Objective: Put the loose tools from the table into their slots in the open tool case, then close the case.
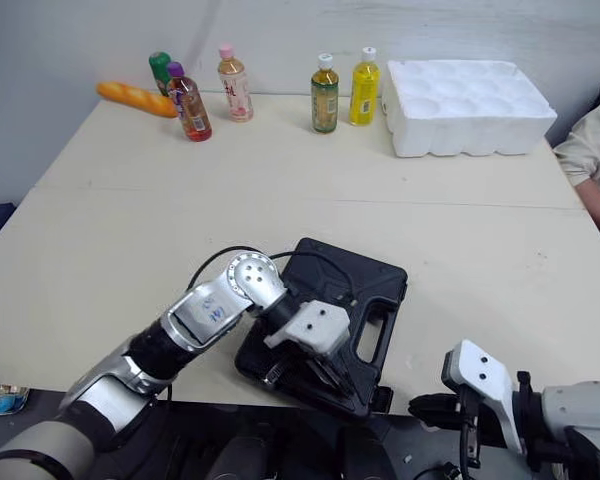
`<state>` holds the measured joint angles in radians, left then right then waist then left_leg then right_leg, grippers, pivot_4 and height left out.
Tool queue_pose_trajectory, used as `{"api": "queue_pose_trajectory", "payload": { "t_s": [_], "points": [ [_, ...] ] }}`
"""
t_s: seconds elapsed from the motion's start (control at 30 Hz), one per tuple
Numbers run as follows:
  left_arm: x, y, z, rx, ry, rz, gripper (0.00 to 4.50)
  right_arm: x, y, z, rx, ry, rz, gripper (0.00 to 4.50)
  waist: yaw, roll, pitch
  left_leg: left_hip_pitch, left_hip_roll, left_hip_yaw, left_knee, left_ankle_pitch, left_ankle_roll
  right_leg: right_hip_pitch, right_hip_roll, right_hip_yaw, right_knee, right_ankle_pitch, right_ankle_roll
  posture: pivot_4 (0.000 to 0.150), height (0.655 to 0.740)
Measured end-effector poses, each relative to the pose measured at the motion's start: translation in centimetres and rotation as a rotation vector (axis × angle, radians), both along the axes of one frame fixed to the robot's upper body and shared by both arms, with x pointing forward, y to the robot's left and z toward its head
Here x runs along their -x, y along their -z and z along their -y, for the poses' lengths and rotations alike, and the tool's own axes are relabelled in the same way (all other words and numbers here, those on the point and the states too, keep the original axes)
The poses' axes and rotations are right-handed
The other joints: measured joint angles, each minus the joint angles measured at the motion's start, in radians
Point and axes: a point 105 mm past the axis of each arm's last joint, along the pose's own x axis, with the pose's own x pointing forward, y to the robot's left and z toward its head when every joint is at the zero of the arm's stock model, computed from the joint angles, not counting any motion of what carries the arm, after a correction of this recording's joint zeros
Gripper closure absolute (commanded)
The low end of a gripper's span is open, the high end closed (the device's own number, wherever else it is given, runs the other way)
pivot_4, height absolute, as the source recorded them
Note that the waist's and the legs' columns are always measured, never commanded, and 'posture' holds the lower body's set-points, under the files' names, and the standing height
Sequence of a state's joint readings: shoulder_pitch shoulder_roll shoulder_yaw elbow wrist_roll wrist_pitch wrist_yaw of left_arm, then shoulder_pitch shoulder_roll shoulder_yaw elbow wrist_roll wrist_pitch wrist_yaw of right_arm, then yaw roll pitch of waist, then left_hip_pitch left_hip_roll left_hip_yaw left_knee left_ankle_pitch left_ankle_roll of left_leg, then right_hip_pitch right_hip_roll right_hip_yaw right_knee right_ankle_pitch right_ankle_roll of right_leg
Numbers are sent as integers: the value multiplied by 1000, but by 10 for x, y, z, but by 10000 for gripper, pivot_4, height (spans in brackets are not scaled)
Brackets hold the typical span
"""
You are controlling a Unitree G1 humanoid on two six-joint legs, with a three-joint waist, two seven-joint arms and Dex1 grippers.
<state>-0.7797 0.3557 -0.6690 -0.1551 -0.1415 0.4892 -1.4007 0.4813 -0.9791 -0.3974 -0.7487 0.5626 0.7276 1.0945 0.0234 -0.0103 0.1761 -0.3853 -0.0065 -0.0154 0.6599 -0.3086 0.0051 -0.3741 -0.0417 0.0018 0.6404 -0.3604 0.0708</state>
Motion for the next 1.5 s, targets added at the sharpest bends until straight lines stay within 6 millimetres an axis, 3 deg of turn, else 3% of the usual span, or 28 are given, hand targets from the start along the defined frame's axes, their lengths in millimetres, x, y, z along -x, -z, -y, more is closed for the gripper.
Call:
{"api": "queue_pose_trajectory", "payload": {
  "t_s": [0.27,0.77,0.93,1.07,1.27,1.3,1.5],
  "points": [
    [-2,3,8,28,59,184,44410,-5,-1,-24,-61,-50,8,45000,0,-3,-2,18,0,0,-9,-2,3,21,-2,0,-13,1,1,1500,7400],
    [-4,3,6,22,56,185,44410,-16,-1,-34,-98,8,-4,45000,-9,-6,-5,18,0,0,-10,-1,3,19,-2,0,-13,3,0,1500,7400],
    [-15,0,-3,60,-45,69,44410,-16,-5,-28,-83,6,46,45000,-10,-5,-3,16,0,0,-9,-1,3,16,-2,-1,-12,3,0,1500,7400],
    [-44,-14,-40,66,-258,-60,31382,-23,-21,-9,-44,48,135,30745,-11,-1,0,14,0,0,-10,-1,1,14,-2,-2,-12,3,0,1500,7400],
    [-66,-63,-93,206,-500,-206,3319,-37,-56,26,-34,129,238,523,-4,1,3,12,0,-1,-10,1,-2,13,-2,-2,-13,3,0,1500,7400],
    [-68,-69,-99,228,-529,-205,368,-37,-60,30,-32,133,243,0,-3,1,3,12,0,-1,-10,1,-1,13,-2,-2,-13,3,0,1500,7400],
    [-66,-83,-163,262,-755,-186,368,-31,-84,51,-26,128,252,0,-7,2,4,12,0,-1,-12,1,-1,12,-2,-2,-13,3,-1,1500,7400]
  ]
}}
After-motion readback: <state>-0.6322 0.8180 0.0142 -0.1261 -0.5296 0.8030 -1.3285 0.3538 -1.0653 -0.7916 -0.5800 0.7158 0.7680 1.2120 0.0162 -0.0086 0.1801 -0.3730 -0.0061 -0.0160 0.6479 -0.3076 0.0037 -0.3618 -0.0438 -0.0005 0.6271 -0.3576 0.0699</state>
